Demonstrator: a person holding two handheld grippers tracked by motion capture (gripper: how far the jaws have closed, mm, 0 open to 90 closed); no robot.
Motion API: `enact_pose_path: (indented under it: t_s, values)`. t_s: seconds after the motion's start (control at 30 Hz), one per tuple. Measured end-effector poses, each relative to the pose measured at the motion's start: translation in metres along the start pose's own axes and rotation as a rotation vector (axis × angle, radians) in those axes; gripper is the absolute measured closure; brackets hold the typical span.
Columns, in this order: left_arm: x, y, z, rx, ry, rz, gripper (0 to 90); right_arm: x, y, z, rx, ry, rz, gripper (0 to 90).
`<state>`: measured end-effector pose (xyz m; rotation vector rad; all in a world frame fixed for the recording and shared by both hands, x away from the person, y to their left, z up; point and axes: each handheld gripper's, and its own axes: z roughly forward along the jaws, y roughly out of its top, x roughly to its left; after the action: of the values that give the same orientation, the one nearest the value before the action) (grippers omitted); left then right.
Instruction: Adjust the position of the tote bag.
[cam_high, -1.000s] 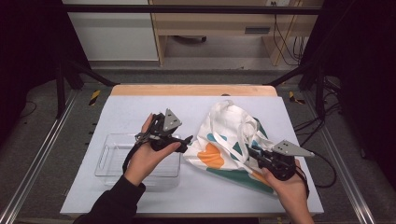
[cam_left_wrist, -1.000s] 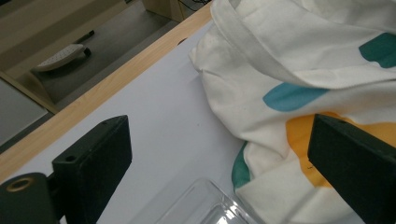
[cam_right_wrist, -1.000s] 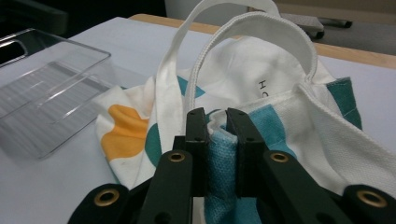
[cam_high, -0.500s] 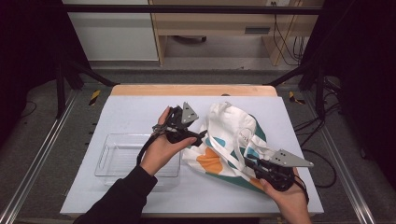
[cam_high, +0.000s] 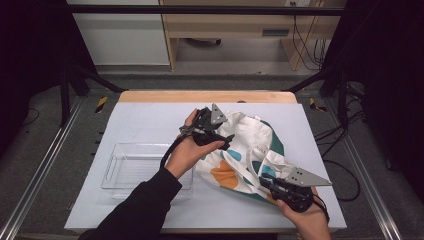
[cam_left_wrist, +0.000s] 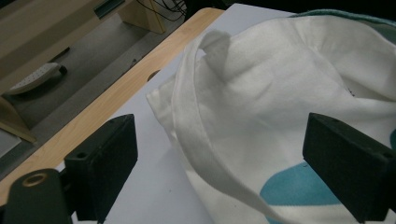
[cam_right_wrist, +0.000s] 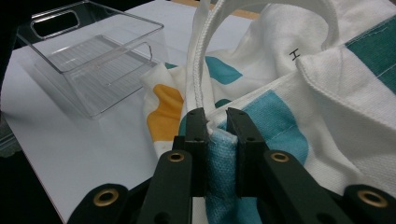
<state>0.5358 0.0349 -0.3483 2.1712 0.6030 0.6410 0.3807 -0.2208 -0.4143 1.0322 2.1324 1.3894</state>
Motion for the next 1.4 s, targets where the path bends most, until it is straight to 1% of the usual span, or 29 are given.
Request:
enact_pose_path:
  t_s: [0.07, 0.1, 0.13, 0.17, 0.2, 0.23, 0.27, 0.33, 0.37, 0.4, 0.43, 0.47, 0.5, 0.53, 0.6, 0.67, 0.73, 0.77, 0.83, 0.87, 0.9, 0.93, 1.13, 1.17, 1.2, 1.23, 1.33, 1.4]
  values:
    - [0.0, 0.006, 0.002, -0.003, -0.013, 0.001, 14.7, 0.0, 0.0, -0.001, 0.002, 0.002, -0.001, 79.0]
    - [0.0, 0.009, 0.004, -0.013, -0.019, -0.002, 16.4, 0.0, 0.0, -0.001, 0.003, 0.004, -0.001, 79.0]
    - [-0.001, 0.012, 0.005, -0.012, -0.018, 0.003, 18.5, 0.0, -0.001, -0.002, 0.003, 0.006, 0.002, 79.0]
    - [-0.001, 0.016, 0.007, -0.01, -0.019, 0.023, 20.1, 0.0, -0.001, -0.002, 0.004, 0.006, 0.0, 79.0]
    - [-0.002, 0.02, 0.009, -0.01, -0.021, 0.025, 21.8, 0.0, -0.001, -0.001, 0.01, 0.005, -0.008, 79.0]
    - [-0.002, 0.02, 0.009, -0.01, -0.021, 0.025, 22.6, 0.0, -0.001, -0.001, 0.01, 0.005, -0.008, 79.0]
    - [-0.002, 0.024, 0.014, -0.014, -0.021, 0.03, 25.2, 0.001, -0.002, 0.0, 0.017, 0.009, -0.005, 78.9]
    - [-0.002, 0.026, 0.018, -0.01, -0.005, 0.037, 28.5, 0.001, -0.003, -0.001, 0.017, 0.009, -0.001, 78.8]
    - [-0.002, 0.027, 0.02, -0.01, -0.001, 0.035, 31.8, 0.001, -0.004, -0.001, 0.018, 0.008, 0.004, 78.8]
    - [-0.002, 0.027, 0.021, -0.008, 0.0, 0.034, 37.9, 0.001, -0.005, -0.002, 0.015, 0.007, 0.007, 78.7]
    - [-0.001, 0.027, 0.022, -0.006, -0.002, 0.025, 42.0, 0.001, -0.005, -0.002, 0.015, 0.009, 0.006, 78.7]
    - [-0.001, 0.028, 0.021, -0.001, 0.004, 0.025, 45.7, 0.001, -0.006, -0.002, 0.018, 0.007, 0.008, 78.7]
    - [-0.001, 0.028, 0.021, -0.003, 0.019, 0.027, 54.1, 0.001, -0.006, -0.002, 0.017, 0.006, 0.005, 78.7]
    - [0.0, 0.027, 0.021, -0.003, 0.029, 0.033, 59.9, 0.002, -0.006, -0.002, 0.018, 0.006, 0.002, 78.7]
    - [0.001, 0.027, 0.019, 0.01, 0.024, 0.023, 70.2, 0.002, -0.006, -0.001, 0.02, 0.002, -0.007, 78.7]
    - [0.003, 0.026, 0.017, 0.008, 0.028, 0.021, 79.0, 0.002, -0.006, -0.001, 0.021, 0.002, -0.012, 78.6]
    - [0.004, 0.024, 0.015, 0.015, 0.013, 0.004, 85.3, 0.002, -0.007, -0.002, 0.021, 0.004, -0.011, 78.7]
    - [0.004, 0.023, 0.014, 0.011, 0.01, 0.007, 87.6, 0.002, -0.007, -0.002, 0.021, 0.005, -0.01, 78.6]
    - [0.004, 0.022, 0.013, 0.013, 0.003, 0.007, 89.2, 0.001, -0.007, -0.003, 0.021, 0.006, -0.01, 78.6]
    - [0.002, 0.021, 0.012, 0.003, -0.002, 0.001, 89.2, 0.001, -0.007, -0.003, 0.019, 0.004, -0.011, 78.6]
    - [0.001, 0.019, 0.009, 0.004, -0.009, 0.008, 89.5, 0.001, -0.007, -0.003, 0.023, 0.006, -0.016, 78.6]
    - [0.0, 0.017, 0.007, -0.003, -0.015, 0.003, 89.5, 0.001, -0.007, -0.002, 0.025, 0.006, -0.018, 78.6]
    - [-0.007, 0.004, -0.013, -0.033, -0.034, -0.011, 89.6, 0.0, -0.009, -0.003, 0.028, 0.014, -0.013, 78.0]
    - [-0.007, 0.004, -0.013, -0.033, -0.034, -0.011, 89.6, 0.0, -0.009, -0.003, 0.029, 0.014, -0.011, 77.9]
    - [-0.008, 0.0, -0.02, -0.043, -0.037, -0.016, 89.6, 0.0, -0.01, -0.003, 0.029, 0.016, -0.01, 77.6]
    - [-0.008, -0.003, -0.024, -0.053, -0.042, -0.025, 89.6, 0.0, -0.01, -0.003, 0.028, 0.015, -0.01, 77.6]
    - [-0.008, -0.011, -0.029, -0.063, -0.047, -0.036, 89.6, 0.001, -0.011, -0.005, 0.023, 0.012, -0.013, 76.7]
    - [-0.009, -0.016, -0.031, -0.066, -0.044, -0.039, 89.7, 0.0, -0.01, -0.006, 0.007, 0.009, -0.025, 75.2]
